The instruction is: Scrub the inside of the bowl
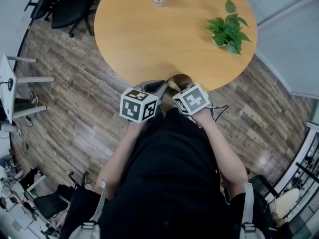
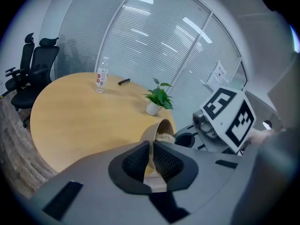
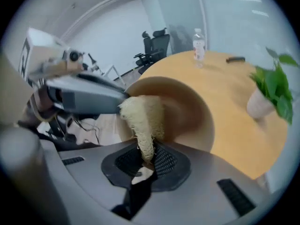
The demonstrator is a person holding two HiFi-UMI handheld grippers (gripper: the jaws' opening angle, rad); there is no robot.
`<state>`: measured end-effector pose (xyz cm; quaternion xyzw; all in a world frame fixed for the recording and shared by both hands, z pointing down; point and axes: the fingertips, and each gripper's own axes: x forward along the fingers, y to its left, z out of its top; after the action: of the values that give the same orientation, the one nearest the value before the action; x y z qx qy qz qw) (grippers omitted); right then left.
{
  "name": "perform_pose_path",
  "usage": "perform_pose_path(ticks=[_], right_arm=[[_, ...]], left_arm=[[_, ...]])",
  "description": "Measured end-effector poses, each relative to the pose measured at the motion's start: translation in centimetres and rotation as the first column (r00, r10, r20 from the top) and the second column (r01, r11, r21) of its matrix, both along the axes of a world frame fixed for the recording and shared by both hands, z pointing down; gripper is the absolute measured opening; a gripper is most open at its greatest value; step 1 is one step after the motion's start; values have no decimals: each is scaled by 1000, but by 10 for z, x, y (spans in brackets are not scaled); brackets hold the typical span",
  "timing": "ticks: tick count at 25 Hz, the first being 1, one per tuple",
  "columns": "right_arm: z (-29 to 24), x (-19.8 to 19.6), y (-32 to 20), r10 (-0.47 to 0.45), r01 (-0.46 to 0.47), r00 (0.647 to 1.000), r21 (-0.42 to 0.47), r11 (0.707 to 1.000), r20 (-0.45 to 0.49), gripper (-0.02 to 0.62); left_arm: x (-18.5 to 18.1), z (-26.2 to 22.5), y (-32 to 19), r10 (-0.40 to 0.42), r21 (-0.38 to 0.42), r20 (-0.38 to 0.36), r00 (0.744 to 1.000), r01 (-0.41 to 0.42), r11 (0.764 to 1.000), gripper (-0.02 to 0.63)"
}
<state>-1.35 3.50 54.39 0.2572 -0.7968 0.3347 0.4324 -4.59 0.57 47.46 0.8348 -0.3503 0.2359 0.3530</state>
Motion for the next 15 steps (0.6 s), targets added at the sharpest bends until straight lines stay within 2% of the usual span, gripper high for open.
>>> perform_pose_path(ticks=[2,4,7,10,13,15], right_arm=[[-4,-3,1,146,-127,983,-157,979,115,40],[-11,-5,-2,280,-220,938,-274,936,204,40],[-18,-1,-11,409,-313,874,-338,887,263,40],[-19,3,-11,495,-360,823,-417,835,280,40],[-20,2,-8,568,-357,763,-530,769,310,40],[-22,3,-10,578,-349,752,-552,758,318,40]], left_arm=[[-2,0,0,-9,-3,-2,1000,9,1000,34],[-4,-2,-1,-15,8,-2,1000,15,1000,32],[-4,-5,-4,-20,34,11,1000,19,999,32],[-8,-8,-7,-25,71,51,998,21,997,32],[-4,-10,-7,10,112,93,996,-21,994,29],[4,-12,-4,57,139,127,990,-74,988,29]])
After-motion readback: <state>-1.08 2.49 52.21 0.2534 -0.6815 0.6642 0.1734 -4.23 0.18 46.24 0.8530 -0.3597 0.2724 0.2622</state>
